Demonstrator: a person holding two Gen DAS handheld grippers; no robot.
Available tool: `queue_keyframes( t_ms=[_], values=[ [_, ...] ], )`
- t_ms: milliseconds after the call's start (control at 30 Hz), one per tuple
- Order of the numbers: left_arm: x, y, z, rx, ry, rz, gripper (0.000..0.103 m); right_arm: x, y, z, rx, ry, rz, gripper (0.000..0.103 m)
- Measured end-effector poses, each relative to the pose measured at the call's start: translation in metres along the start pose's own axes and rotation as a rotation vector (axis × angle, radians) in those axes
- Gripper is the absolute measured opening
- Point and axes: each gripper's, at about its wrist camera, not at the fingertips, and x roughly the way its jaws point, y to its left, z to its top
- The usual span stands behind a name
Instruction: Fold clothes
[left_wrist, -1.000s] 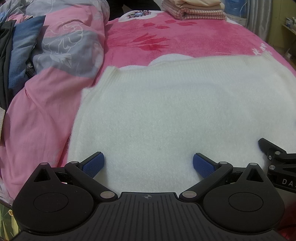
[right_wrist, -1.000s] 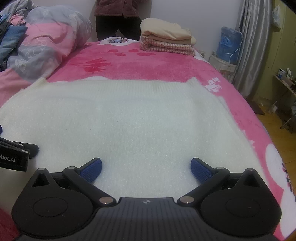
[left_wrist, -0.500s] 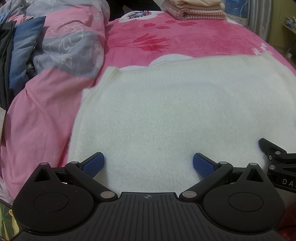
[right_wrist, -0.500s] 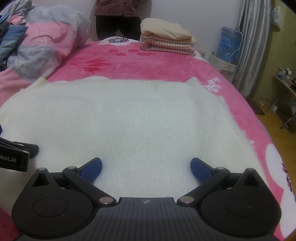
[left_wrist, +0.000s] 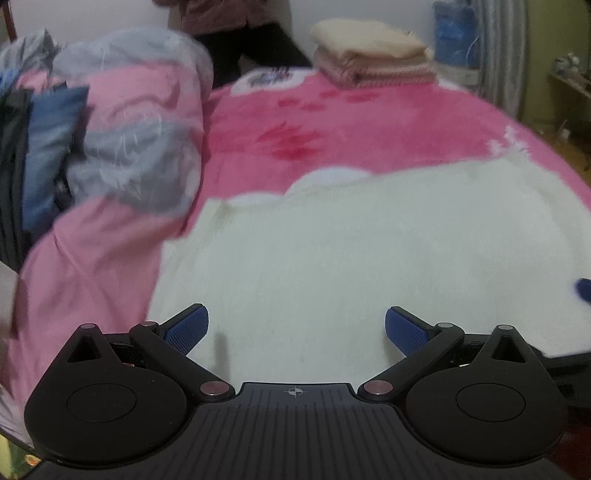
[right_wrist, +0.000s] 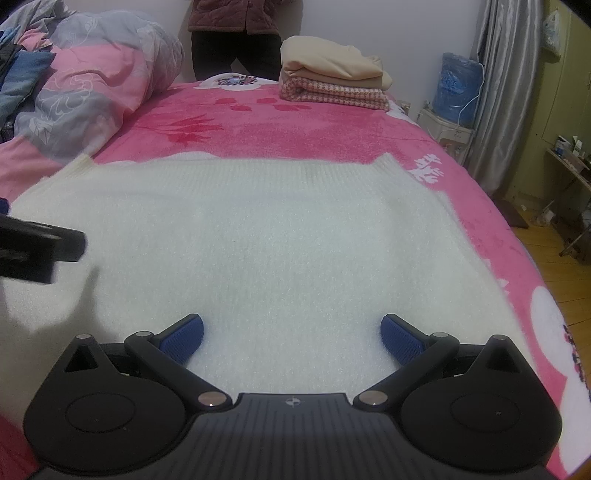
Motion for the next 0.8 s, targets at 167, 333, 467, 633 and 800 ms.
queue_keyframes(
  t_ms=[167, 333, 467, 633, 800],
  values=[
    [0.012, 0.007, -0.005, -0.049, 0.034, -0.021, 0.103, 0.0, -0.002, 0.007, -0.001, 0.027, 0.014, 0.103],
    [0.012, 0.008, -0.006, -0.052, 0.039, -0.023, 0.103, -0.01, -0.005, 0.031, 0.01, -0.017, 0.009, 0.103],
    [0.01, 0.007, -0.007, -0.052, 0.038, -0.024, 0.103, 0.003, -0.006, 0.048, 0.02, -0.048, -0.018, 0.103],
    [0.011, 0.008, -0.007, -0.05, 0.04, -0.03, 0.103, 0.037, -0.01, 0.042, 0.018, -0.004, -0.025, 0.103],
    [0.011, 0.008, -0.007, -0.048, 0.039, -0.029, 0.103, 0.028, -0.006, 0.057, 0.043, -0.031, -0.027, 0.103]
  ],
)
